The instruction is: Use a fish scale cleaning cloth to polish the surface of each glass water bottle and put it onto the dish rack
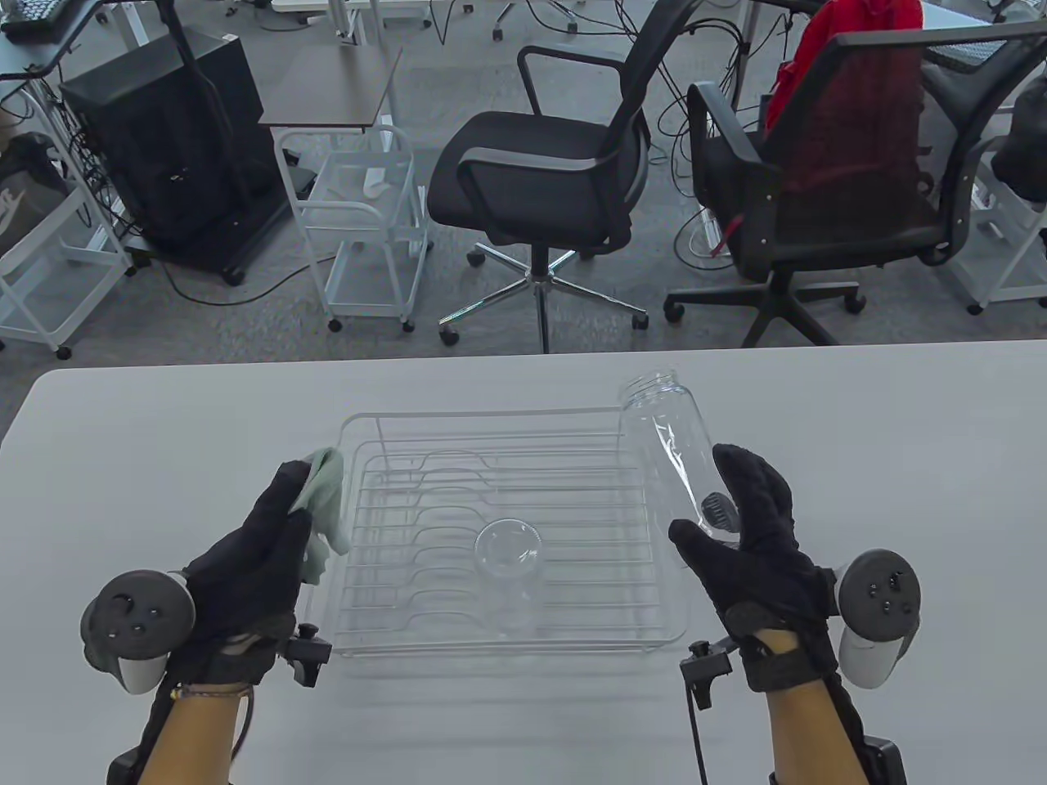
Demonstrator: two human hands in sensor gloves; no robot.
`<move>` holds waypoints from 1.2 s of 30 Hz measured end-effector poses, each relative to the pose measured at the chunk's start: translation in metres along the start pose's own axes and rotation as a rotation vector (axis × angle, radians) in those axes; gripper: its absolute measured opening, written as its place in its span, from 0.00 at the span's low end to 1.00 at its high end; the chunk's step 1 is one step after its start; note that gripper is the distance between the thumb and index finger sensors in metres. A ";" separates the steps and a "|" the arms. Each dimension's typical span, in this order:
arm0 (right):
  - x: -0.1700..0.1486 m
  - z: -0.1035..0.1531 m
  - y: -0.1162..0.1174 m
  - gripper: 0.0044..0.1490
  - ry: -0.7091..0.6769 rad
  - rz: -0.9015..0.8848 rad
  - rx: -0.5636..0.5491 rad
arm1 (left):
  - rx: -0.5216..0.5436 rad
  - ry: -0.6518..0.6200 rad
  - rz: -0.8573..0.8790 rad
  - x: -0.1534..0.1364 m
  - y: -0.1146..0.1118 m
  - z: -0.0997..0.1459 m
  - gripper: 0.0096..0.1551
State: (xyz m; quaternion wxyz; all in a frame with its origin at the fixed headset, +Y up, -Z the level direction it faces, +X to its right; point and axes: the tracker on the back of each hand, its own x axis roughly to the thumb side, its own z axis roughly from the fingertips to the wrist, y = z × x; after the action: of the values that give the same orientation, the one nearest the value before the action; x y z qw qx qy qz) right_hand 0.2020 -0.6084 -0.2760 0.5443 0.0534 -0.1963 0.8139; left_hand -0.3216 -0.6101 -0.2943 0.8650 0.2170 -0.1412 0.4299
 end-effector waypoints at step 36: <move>-0.005 -0.006 0.087 0.43 -0.278 0.605 0.332 | 0.021 0.072 0.043 -0.020 0.014 0.011 0.29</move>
State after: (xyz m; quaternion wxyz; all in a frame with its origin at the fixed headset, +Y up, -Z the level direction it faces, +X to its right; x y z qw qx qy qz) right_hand 0.1255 -0.6396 -0.3057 0.2314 0.1906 -0.1403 0.9436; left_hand -0.3451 -0.6219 -0.2897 0.8579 0.2071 -0.1100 0.4572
